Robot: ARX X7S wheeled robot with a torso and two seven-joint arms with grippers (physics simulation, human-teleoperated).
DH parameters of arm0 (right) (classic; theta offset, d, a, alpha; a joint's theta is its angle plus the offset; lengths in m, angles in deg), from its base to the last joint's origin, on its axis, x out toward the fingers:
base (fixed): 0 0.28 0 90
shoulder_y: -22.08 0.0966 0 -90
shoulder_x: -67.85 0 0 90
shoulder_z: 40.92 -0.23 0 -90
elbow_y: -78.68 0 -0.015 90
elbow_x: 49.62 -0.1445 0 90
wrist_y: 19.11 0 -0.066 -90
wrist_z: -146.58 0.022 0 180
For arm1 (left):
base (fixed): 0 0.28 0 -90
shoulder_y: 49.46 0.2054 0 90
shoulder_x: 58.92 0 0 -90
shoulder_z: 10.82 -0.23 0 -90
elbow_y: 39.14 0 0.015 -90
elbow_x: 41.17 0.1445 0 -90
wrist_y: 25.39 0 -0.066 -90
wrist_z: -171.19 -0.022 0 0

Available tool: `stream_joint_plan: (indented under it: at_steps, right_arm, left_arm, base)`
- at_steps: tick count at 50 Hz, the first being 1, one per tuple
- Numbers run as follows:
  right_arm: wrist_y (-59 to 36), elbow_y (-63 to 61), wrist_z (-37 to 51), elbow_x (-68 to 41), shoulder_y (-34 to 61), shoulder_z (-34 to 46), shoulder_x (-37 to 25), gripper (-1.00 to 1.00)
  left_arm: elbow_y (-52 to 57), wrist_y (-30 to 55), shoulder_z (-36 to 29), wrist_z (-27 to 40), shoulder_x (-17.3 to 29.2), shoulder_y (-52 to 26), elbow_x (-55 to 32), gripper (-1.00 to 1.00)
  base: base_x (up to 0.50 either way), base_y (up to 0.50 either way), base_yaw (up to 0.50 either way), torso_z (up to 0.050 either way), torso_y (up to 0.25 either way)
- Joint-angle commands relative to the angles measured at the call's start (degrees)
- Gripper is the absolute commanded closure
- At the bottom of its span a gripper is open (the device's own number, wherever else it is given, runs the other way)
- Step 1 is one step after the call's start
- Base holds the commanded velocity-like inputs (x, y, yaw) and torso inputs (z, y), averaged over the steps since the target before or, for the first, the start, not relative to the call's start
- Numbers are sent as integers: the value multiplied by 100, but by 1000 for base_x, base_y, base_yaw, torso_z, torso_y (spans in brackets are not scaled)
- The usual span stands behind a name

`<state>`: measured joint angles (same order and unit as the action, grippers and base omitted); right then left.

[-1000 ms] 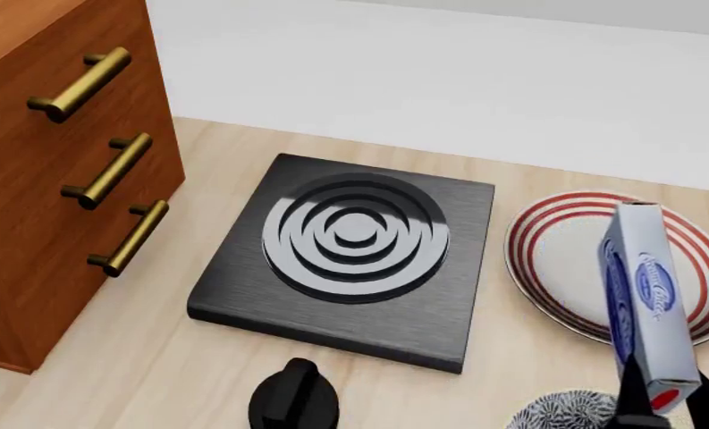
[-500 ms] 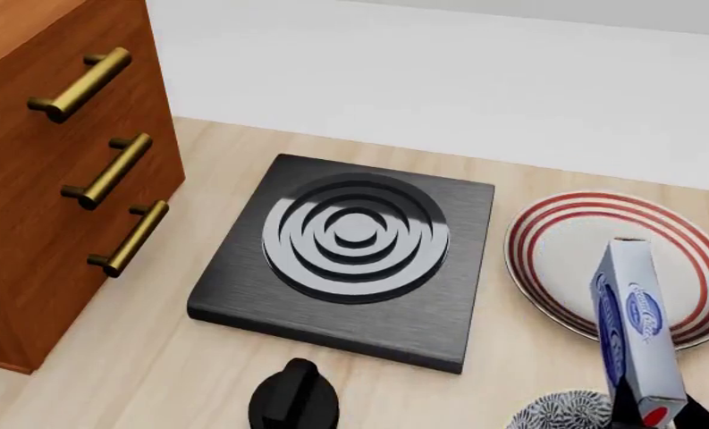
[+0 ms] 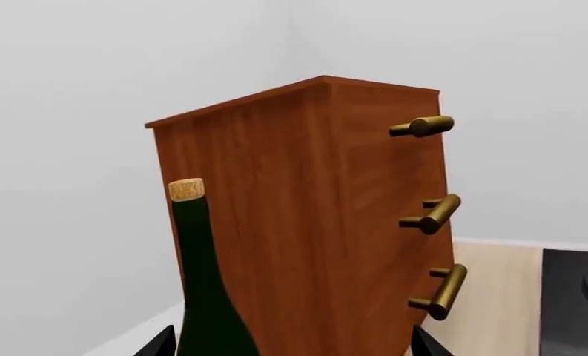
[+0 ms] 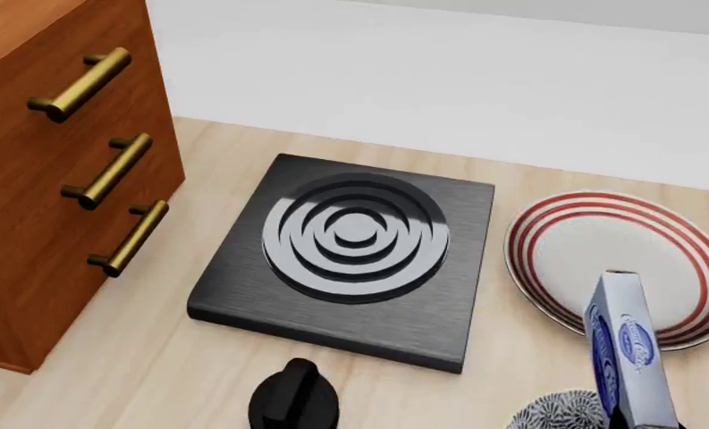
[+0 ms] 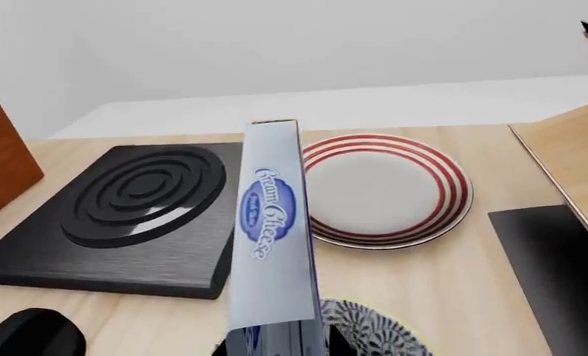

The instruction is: Pick up the cream cheese and put it in the bowl.

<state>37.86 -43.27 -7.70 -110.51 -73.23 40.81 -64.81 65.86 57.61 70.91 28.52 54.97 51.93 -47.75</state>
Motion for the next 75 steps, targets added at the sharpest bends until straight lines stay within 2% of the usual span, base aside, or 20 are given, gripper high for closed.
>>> stream_joint_plan:
  at_steps: [1, 27, 75]
  right_arm:
    - [24, -5, -116, 158, -87, -56, -3, 100]
    - [577, 713, -750, 780, 106, 310, 362, 100]
    - [362, 1396, -795, 879, 537, 680, 467, 100]
  left_arm:
    - [34, 9, -30, 6, 6, -1, 12, -100]
    - [46, 3, -10, 80, 33, 38, 39, -100]
    - [-104, -39, -68, 61, 50, -37, -35, -100]
  base:
    - [0, 0, 0, 0, 0]
    - [0, 0, 0, 0, 1]
    - [0, 0, 0, 0, 0]
